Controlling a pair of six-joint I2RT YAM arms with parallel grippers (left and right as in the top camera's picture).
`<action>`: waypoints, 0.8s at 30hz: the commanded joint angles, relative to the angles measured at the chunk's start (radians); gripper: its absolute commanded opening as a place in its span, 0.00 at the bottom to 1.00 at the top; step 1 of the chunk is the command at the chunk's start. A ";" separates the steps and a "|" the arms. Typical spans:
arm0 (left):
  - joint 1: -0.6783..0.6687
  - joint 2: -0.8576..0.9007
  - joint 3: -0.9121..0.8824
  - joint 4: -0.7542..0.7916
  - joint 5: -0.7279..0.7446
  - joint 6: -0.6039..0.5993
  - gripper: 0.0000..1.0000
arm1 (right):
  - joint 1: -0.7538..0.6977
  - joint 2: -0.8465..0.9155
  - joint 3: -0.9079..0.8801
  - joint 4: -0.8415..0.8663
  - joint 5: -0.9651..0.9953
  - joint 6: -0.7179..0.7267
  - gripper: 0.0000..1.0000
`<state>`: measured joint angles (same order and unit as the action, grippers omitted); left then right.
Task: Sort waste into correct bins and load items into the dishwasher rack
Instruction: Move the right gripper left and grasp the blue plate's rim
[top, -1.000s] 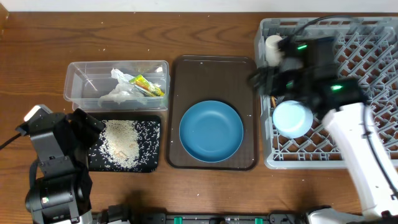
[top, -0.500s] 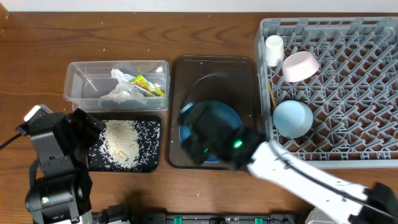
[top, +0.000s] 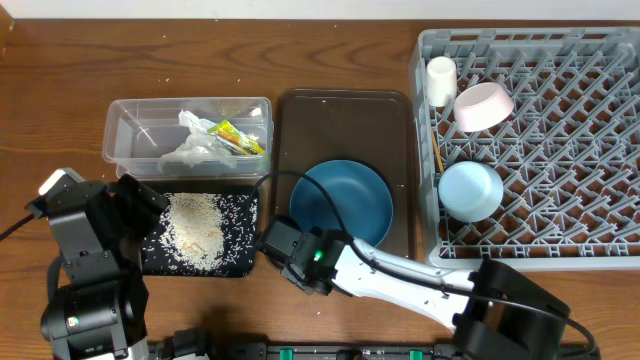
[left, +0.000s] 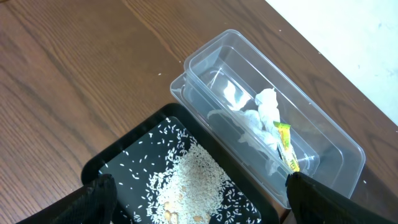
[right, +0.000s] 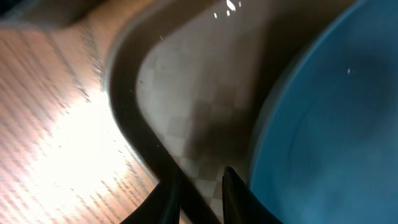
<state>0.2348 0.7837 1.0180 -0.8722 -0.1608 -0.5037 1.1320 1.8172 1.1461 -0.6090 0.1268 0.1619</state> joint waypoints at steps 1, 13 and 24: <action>0.005 -0.001 0.014 -0.003 -0.008 0.005 0.89 | 0.005 0.009 -0.004 -0.003 0.026 -0.013 0.16; 0.005 -0.001 0.014 -0.003 -0.008 0.005 0.89 | 0.006 -0.077 0.096 -0.043 -0.052 -0.014 0.16; 0.005 -0.001 0.014 -0.003 -0.008 0.005 0.89 | -0.001 -0.087 0.083 -0.116 0.024 -0.014 0.34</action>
<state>0.2348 0.7837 1.0180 -0.8722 -0.1608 -0.5037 1.1316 1.7081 1.2392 -0.7231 0.1314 0.1482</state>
